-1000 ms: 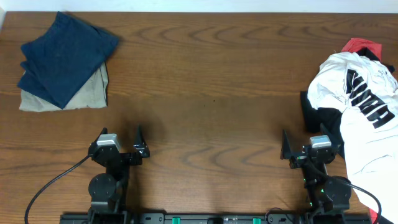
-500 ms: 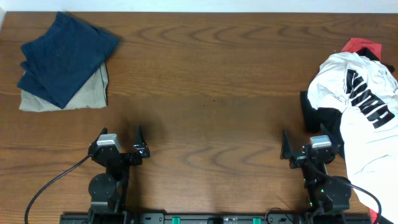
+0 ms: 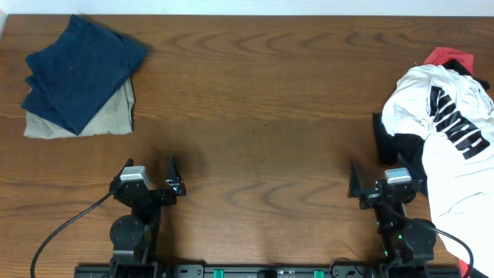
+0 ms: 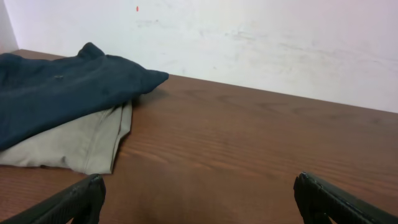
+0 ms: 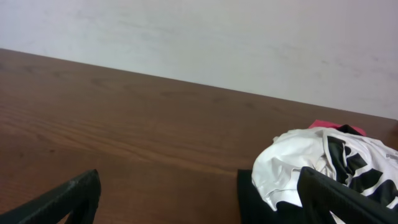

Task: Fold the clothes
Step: 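Move the right gripper toward the white T-shirt on the right pile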

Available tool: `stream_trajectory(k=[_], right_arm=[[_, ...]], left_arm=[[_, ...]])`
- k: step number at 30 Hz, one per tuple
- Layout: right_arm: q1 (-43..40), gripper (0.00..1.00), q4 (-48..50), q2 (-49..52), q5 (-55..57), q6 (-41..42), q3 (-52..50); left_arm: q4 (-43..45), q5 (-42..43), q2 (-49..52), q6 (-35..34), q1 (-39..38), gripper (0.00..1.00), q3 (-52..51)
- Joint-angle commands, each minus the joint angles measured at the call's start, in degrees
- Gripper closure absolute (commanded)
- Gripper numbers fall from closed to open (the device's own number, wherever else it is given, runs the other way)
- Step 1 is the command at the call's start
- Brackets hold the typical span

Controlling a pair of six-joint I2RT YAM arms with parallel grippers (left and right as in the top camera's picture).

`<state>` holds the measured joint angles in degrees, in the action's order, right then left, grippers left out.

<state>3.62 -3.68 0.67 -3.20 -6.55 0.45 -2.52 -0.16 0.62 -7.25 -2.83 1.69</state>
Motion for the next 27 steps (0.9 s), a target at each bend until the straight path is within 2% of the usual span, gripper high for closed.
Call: stream_trajectory(k=[1,6,10,17,22,27], right_arm=[[0.42,0.01,0.74,-0.35,-0.42,-0.26,-0.13],[0.42,0.01,-0.35,-0.20,-0.63,3.93,-0.11],[0.42,0.01,-0.90,0.17,0.68,3.98,0.55],[0.42,0.01,-4.35,3.02,1.92,7.15,5.18],[0.42,0.01,-9.46,10.10,3.74,9.16,12.59],[0.42,0.01,-13.42,22.14,4.52,9.51,22.32]], left_arm=[[-1.53,-0.31,-0.33,-1.49,0.20,0.02,-1.46],[-1.75,-0.28,0.13,-3.10,0.20,0.02,-1.14],[-3.50,-0.31,2.60,-3.10,0.20,0.02,1.16],[-8.94,-0.28,13.09,-3.10,0.20,0.02,9.75],[-17.31,-0.26,23.56,-3.08,0.20,0.02,20.44],[-28.52,-0.28,33.70,-3.10,0.20,0.02,32.59]])
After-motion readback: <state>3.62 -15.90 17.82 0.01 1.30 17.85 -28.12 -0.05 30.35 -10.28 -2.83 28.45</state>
